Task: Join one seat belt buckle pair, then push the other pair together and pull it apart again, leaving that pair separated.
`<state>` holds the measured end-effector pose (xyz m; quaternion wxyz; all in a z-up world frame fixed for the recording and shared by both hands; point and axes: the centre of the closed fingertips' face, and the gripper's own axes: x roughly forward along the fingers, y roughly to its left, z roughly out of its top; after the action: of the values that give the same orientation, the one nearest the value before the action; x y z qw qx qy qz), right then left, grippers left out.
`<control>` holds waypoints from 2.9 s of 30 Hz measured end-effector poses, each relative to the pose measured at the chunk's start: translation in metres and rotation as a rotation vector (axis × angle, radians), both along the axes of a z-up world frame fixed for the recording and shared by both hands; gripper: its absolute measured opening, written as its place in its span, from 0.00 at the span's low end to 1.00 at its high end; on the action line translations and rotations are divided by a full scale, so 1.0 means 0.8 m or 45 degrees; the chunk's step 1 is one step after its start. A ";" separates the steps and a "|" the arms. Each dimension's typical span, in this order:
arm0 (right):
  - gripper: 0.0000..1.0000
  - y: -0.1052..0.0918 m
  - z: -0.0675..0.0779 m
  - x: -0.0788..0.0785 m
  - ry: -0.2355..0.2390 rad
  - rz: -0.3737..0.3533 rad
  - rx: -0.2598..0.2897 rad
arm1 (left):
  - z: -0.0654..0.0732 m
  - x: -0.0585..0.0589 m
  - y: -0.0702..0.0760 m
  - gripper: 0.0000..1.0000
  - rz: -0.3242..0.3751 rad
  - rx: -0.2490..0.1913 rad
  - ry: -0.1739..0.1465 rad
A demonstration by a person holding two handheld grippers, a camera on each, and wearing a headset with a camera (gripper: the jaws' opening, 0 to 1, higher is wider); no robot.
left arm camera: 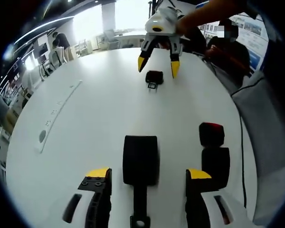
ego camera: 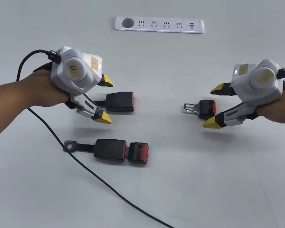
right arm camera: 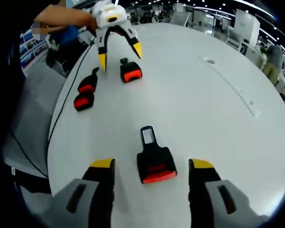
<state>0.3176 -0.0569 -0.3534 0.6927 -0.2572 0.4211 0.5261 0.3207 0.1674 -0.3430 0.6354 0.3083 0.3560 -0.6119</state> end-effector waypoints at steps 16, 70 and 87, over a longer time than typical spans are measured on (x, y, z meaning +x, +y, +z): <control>0.48 -0.011 -0.019 -0.005 0.038 0.117 -0.126 | -0.025 0.010 0.003 0.47 -0.062 0.085 0.020; 0.34 0.064 -0.023 0.008 -0.047 0.263 -0.210 | -0.029 0.018 0.002 0.32 -0.174 0.267 0.000; 0.34 0.125 -0.022 0.015 -0.083 0.262 -0.134 | -0.042 0.030 0.003 0.32 -0.164 0.270 0.000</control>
<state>0.3293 0.0428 -0.3713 0.6338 -0.3521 0.3967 0.5629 0.3448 0.1699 -0.3769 0.5586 0.3962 0.3982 -0.6102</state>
